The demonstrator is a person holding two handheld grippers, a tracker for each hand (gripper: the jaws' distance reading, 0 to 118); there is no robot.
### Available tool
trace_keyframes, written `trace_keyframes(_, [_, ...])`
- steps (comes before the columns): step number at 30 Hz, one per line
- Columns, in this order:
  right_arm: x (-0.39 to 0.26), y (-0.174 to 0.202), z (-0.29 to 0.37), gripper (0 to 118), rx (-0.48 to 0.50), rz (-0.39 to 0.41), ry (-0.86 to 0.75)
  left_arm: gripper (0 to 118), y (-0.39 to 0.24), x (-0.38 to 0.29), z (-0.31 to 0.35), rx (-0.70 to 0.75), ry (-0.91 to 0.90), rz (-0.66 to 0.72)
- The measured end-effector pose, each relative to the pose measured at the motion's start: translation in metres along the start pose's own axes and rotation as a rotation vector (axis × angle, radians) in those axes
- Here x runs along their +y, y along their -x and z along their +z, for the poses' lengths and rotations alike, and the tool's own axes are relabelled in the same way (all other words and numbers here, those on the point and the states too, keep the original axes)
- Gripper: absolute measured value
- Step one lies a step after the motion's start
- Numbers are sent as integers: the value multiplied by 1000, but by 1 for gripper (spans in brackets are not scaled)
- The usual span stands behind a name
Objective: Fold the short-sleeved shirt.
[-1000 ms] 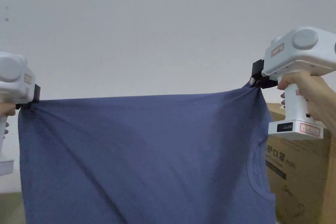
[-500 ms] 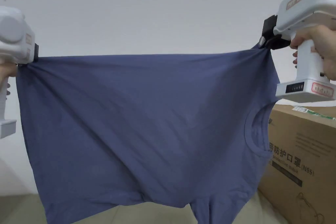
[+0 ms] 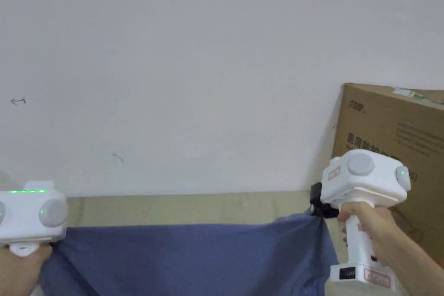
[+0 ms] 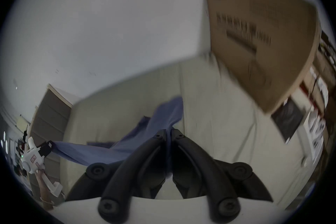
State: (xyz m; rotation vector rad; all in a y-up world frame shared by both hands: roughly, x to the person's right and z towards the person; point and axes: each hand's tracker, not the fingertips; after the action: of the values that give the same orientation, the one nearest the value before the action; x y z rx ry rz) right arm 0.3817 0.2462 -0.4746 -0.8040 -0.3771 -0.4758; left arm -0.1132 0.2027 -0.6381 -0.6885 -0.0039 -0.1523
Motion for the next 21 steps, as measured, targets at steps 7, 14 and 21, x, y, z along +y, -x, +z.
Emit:
trace_keyframes(7, [-89, -60, -68, 4, -40, -33, 182, 2, 5, -111, -49, -12, 208, -49])
trace_keyframes(14, [-151, -98, -1, 4, 3, -46, 170, 2, 47, -183, 28, -91, 175, -110])
trace_keyframes(21, [-295, -115, 102, 4, 24, -21, 160, 2, 107, -296, 157, -104, 175, -51])
